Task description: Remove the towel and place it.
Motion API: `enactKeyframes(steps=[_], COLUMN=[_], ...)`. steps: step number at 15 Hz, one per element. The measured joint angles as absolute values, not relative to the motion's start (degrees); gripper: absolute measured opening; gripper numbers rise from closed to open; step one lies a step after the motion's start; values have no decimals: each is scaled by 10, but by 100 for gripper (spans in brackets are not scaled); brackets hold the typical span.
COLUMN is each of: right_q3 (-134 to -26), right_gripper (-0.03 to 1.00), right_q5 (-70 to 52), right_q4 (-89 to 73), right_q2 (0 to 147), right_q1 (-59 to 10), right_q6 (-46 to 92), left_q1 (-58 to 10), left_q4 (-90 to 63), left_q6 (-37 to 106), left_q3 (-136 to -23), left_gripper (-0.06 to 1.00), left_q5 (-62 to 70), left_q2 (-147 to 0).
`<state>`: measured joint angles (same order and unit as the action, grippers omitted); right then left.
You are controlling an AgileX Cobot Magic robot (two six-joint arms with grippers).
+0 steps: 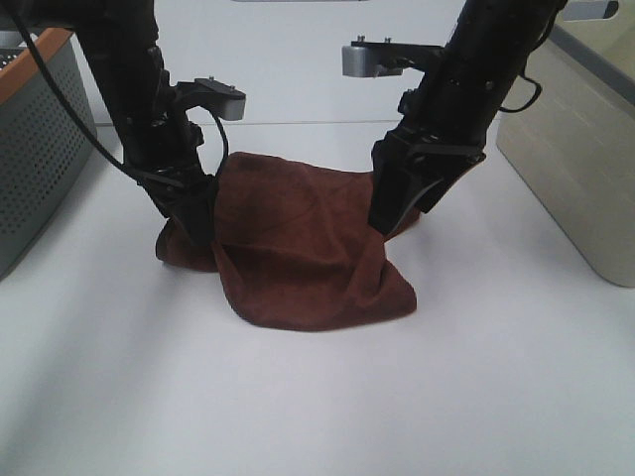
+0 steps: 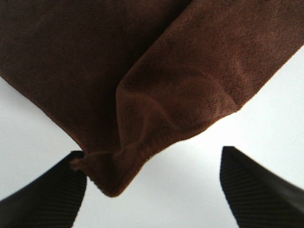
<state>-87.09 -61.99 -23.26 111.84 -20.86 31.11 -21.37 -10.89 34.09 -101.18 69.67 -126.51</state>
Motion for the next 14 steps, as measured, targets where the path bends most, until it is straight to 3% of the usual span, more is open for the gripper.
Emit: enactKeyframes(steps=[3, 14], right_q3=[-875, -914], right_gripper=[68, 68], right_q5=[-620, -622], right_q4=[-207, -150], right_q2=[1105, 924], right_q1=[-209, -209], right_q6=[266, 17], left_q1=[-214, -214], left_q4=[-106, -99], left_q6=[332, 100], left_q3=[-1012, -1012], left_gripper=[82, 82], left_q5=[697, 698], left_q2=[-1250, -1042])
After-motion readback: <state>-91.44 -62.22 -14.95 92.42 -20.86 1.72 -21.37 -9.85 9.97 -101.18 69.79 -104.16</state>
